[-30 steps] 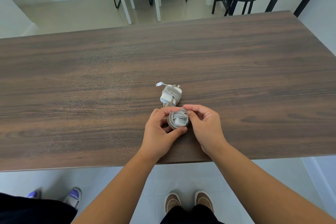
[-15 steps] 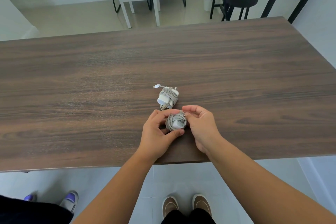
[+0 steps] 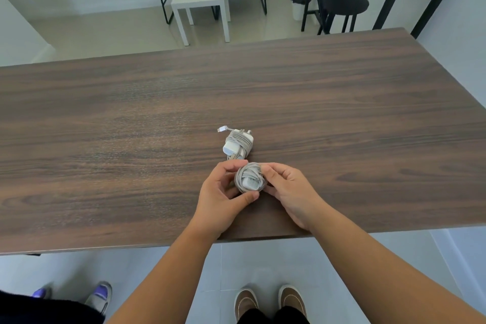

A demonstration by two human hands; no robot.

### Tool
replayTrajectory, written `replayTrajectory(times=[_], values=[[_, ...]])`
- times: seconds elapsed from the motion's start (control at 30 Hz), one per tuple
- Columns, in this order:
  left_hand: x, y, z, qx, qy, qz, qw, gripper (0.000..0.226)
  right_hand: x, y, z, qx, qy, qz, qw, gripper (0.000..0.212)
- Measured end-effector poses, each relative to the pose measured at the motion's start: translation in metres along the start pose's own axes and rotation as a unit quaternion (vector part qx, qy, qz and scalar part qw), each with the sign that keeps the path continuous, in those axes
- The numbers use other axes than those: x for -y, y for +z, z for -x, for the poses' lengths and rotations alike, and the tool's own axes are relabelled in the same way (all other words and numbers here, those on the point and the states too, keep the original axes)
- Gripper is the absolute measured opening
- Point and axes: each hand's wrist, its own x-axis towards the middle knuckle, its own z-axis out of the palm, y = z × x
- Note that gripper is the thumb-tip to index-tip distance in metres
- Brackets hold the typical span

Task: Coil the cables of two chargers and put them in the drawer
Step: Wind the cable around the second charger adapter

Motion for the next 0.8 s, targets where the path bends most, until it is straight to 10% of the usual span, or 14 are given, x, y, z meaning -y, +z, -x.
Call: replayTrajectory(times=[0.37, 0.8], values=[[-0.01, 0.025, -0.003, -0.078, -0.1, 0.152, 0.98, 0.045, -0.006, 0.004, 0.007, -0.037, -0.088, -0.073, 0.993, 0.027], [-0.027, 0.033, -0.001, -0.068, -0.165, 0.124, 0.976, 0.031, -0.015, 0.001, 0.012, -0.116, -0.275, 0.202, 0.933, 0.02]])
